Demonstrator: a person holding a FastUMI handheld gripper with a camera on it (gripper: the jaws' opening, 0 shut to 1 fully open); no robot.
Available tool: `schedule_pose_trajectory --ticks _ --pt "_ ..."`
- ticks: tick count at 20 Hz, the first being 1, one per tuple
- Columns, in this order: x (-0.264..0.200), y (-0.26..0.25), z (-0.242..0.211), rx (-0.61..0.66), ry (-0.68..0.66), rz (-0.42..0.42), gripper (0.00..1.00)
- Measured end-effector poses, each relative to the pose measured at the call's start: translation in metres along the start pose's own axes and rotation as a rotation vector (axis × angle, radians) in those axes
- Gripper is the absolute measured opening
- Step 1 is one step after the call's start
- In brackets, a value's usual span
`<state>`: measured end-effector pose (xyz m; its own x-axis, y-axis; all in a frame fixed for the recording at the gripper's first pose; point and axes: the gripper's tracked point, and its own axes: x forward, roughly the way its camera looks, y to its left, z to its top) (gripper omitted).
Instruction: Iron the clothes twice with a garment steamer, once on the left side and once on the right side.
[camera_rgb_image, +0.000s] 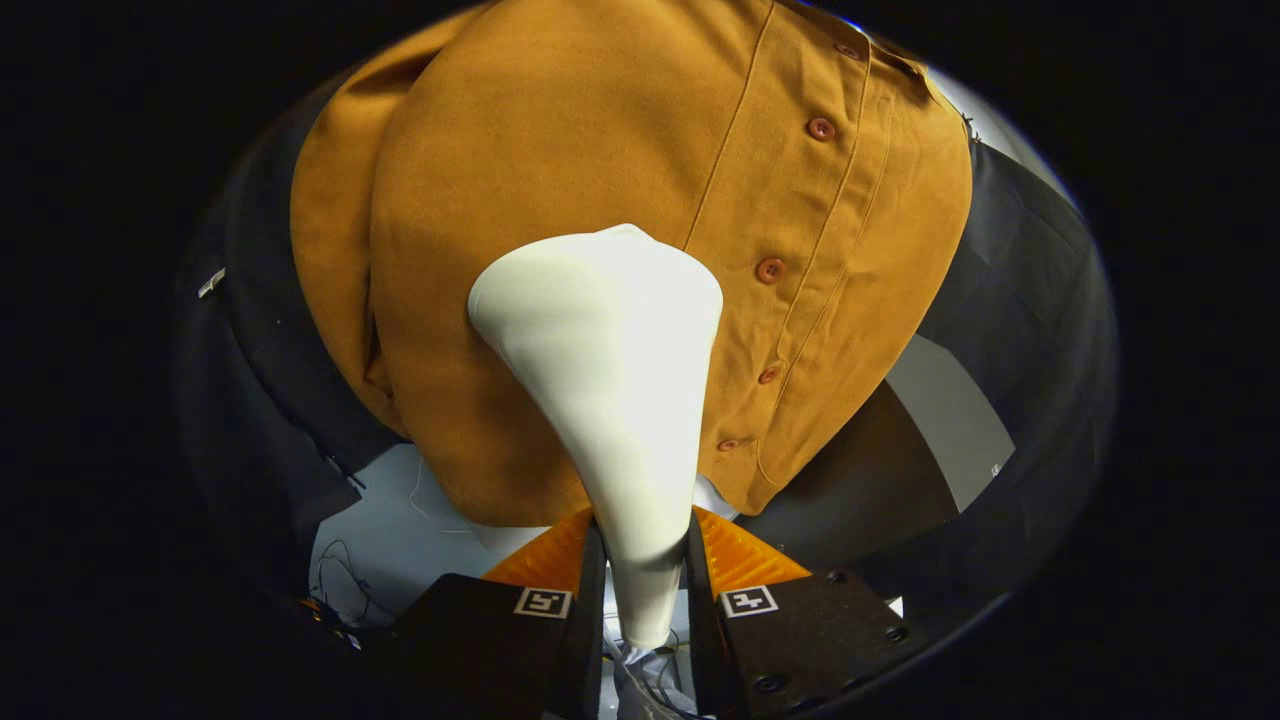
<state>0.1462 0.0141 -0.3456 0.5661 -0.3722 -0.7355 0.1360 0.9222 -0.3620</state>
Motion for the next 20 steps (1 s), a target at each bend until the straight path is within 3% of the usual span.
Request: schedule_pose_trajectory --ticks 13,20 --pt "0.007 -0.001 -0.045 -0.035 0.087 0.048 0.39" --pt "-0.026 -0.029 -0.027 0.005 0.008 0.066 0.39"
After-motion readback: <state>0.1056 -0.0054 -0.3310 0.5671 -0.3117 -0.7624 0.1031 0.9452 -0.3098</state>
